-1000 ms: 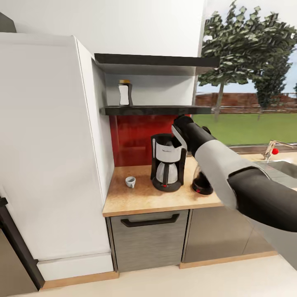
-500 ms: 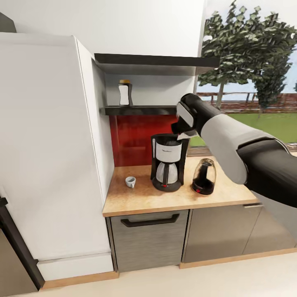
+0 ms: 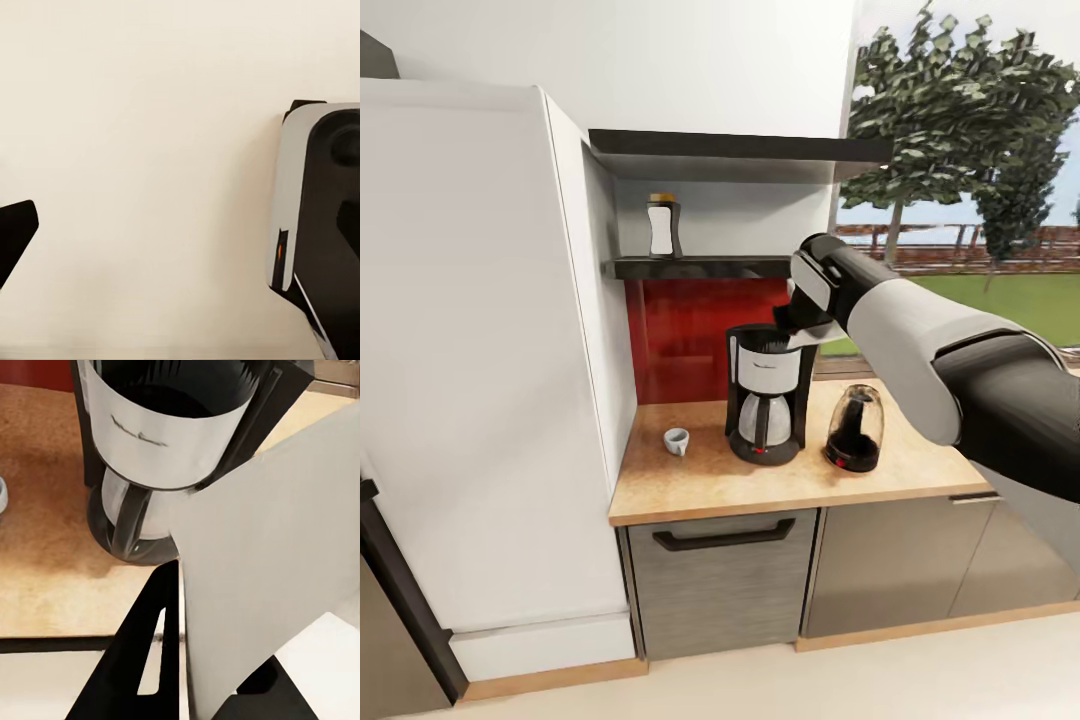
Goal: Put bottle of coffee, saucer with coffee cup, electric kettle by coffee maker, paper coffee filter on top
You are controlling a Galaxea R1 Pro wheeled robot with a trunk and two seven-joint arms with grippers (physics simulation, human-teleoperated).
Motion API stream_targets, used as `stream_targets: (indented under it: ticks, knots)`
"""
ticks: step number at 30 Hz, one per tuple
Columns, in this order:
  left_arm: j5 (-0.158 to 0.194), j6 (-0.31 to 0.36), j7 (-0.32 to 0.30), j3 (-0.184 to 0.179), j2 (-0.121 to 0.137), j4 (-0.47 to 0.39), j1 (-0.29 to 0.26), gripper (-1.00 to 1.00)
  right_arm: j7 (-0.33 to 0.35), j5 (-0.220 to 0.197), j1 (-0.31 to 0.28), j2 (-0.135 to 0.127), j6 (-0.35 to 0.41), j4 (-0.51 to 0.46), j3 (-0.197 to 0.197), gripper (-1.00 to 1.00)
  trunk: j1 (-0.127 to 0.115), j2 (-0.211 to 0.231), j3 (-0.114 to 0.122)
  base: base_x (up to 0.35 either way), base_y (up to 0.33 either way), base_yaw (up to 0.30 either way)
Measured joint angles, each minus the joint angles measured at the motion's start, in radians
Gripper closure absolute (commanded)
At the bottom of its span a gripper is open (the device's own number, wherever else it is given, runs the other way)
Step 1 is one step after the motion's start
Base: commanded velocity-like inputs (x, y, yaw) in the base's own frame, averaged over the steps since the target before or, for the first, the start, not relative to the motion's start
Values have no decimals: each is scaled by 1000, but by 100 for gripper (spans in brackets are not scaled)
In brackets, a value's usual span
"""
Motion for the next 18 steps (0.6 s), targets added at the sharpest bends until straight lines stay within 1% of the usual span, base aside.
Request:
stream_targets:
  ticks: [1, 2, 3, 5, 6, 7, 9, 10, 12, 14, 18]
  knots:
    - [0, 34, 5, 0, 1, 1, 0, -100, 0, 0, 0, 0, 0, 0, 18, 100, 0, 0, 0, 118, 45, 0]
    - [0, 50, 9, 0, 2, 1, 0, -100, 0, 0, 0, 0, 0, 0, 27, 100, 0, 0, 0, 171, 70, 0]
    - [-1, 75, 18, 1, 3, 1, 1, -100, 0, 0, 0, 0, 0, 0, 47, 100, 0, 0, 0, 221, 91, 0]
    - [-2, 110, 47, 1, 4, 1, 1, -100, 0, 0, 0, 0, 0, 0, 77, 100, 0, 0, 0, 274, 115, 0]
    - [-5, 117, 59, 1, 4, 1, 1, -100, 0, 0, 0, 0, 0, 0, 83, 100, 0, 0, 0, 293, 124, 0]
    - [-14, 122, 70, 0, 4, 2, 1, -100, 0, 0, 0, 0, 0, 0, 87, 100, 0, 0, 0, 276, 117, 0]
    - [-42, 128, 85, -2, 4, 2, 1, -100, 0, 0, 0, 0, 0, 0, 92, 100, 0, 0, 0, 173, 73, 0]
    - [-51, 129, 87, -2, 3, 2, 1, -100, 0, 0, 0, 0, 0, 0, 92, 100, 0, 0, 0, 98, 42, 0]
    - [-85, 132, 94, -3, 3, 3, 2, -100, 0, 0, 0, 0, 0, 0, 94, 100, 0, 0, 0, 38, 16, 0]
    - [-105, 135, 97, -3, 3, 3, 2, -100, 0, 0, 0, 0, 0, 0, 96, 100, 0, 0, 0, 139, 1, 0]
    - [-106, 137, 97, -3, 2, 5, 2, -100, 0, 0, 0, 0, 0, 1, 96, 100, 0, 0, 0, 251, 0, 0]
